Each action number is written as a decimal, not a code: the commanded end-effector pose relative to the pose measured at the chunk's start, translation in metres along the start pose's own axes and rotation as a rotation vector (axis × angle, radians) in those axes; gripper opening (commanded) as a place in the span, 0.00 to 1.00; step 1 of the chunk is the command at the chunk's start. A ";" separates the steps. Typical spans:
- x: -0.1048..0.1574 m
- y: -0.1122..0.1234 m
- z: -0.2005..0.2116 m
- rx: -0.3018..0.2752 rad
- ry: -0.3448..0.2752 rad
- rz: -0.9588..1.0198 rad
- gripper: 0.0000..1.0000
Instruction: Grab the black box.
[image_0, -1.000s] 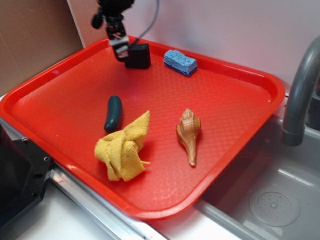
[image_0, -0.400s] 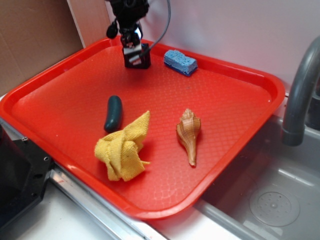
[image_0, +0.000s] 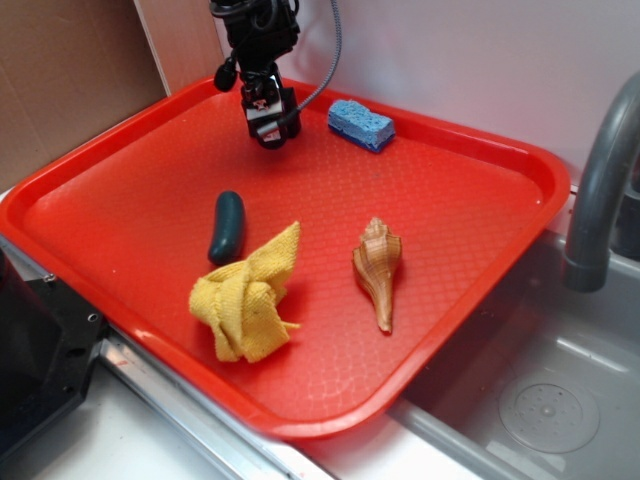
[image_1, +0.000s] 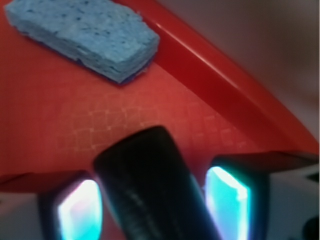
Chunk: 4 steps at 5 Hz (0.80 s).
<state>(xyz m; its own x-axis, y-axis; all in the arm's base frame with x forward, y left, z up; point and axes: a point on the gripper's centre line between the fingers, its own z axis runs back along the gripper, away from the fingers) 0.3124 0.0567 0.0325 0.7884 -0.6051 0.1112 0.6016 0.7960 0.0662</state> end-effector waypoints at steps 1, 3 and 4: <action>0.010 -0.010 0.041 0.131 -0.063 0.072 0.00; -0.032 -0.067 0.150 0.215 -0.216 0.581 0.00; -0.055 -0.080 0.199 0.122 -0.257 0.868 0.00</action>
<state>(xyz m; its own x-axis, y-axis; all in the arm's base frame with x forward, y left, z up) 0.1845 0.0347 0.1996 0.9162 0.2057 0.3440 -0.2072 0.9778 -0.0327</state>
